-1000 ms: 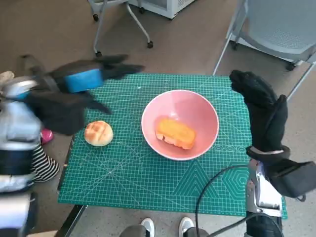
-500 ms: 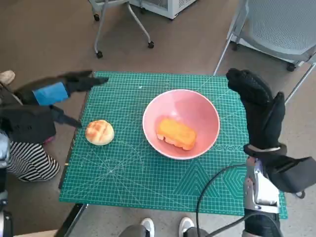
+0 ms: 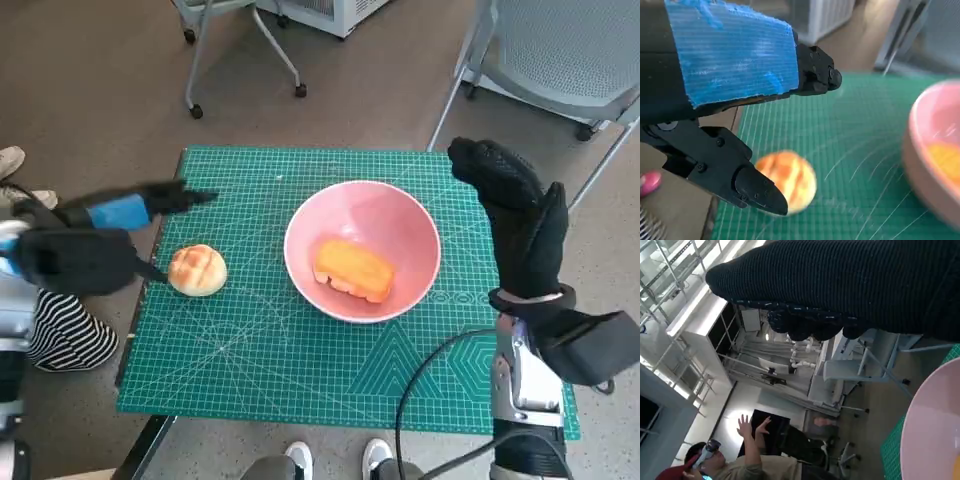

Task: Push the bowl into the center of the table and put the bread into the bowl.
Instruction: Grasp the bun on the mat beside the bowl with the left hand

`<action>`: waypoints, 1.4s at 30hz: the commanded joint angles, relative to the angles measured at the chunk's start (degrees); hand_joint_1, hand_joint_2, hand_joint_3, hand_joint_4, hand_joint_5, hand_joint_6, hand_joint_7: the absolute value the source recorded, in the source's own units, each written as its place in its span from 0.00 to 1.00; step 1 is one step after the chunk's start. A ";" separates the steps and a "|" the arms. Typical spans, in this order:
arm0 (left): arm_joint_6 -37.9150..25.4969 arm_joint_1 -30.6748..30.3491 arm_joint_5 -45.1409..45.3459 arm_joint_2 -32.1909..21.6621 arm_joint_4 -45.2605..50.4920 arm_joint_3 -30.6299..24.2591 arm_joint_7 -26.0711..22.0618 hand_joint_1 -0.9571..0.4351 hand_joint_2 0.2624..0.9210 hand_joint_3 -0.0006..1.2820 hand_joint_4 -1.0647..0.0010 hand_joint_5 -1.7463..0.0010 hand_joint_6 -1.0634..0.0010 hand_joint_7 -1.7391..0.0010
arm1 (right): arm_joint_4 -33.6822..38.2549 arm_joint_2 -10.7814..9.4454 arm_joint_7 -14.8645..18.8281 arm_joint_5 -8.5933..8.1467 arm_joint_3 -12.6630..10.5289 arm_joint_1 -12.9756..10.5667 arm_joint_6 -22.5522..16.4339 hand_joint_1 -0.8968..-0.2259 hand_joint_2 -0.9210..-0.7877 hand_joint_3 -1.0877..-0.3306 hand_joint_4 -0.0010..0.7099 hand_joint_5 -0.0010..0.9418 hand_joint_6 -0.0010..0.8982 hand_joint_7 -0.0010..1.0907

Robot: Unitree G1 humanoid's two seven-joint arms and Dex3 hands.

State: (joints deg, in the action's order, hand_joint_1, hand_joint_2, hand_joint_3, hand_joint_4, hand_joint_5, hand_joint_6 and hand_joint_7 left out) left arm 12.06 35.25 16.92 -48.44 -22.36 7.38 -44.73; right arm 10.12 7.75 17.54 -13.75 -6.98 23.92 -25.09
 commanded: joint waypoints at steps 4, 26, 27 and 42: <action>-1.34 0.62 2.25 2.21 -2.92 3.00 0.81 0.62 0.69 0.01 1.00 1.00 0.83 1.00 | 0.37 0.40 0.89 -0.75 -0.19 -0.98 1.16 0.30 0.00 0.50 0.28 0.00 0.10 0.50; 1.69 8.35 10.48 9.44 -26.77 11.54 8.89 0.64 0.72 0.01 0.91 0.99 0.78 0.99 | -2.16 0.91 0.55 -0.70 -0.44 -2.45 2.74 0.30 0.00 0.50 0.29 0.00 0.09 0.52; 2.03 8.72 10.86 9.68 -27.93 11.88 9.53 0.66 0.72 0.01 0.88 0.99 0.75 0.99 | -2.25 0.92 0.53 -0.69 -0.44 -2.51 2.77 0.30 0.00 0.51 0.29 0.00 0.09 0.52; 9.35 10.17 15.28 8.82 -33.68 14.59 21.42 0.69 0.98 0.03 0.26 0.49 0.40 0.39 | -2.71 0.79 0.18 -0.53 -0.57 -3.03 2.89 0.30 0.00 0.51 0.29 0.00 0.09 0.52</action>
State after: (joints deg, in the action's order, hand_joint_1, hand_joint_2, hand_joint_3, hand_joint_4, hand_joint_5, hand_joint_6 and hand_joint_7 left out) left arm 19.34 46.08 31.64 -38.48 -55.88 21.80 -24.39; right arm 7.44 8.64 18.05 -14.29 -7.42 22.26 -23.16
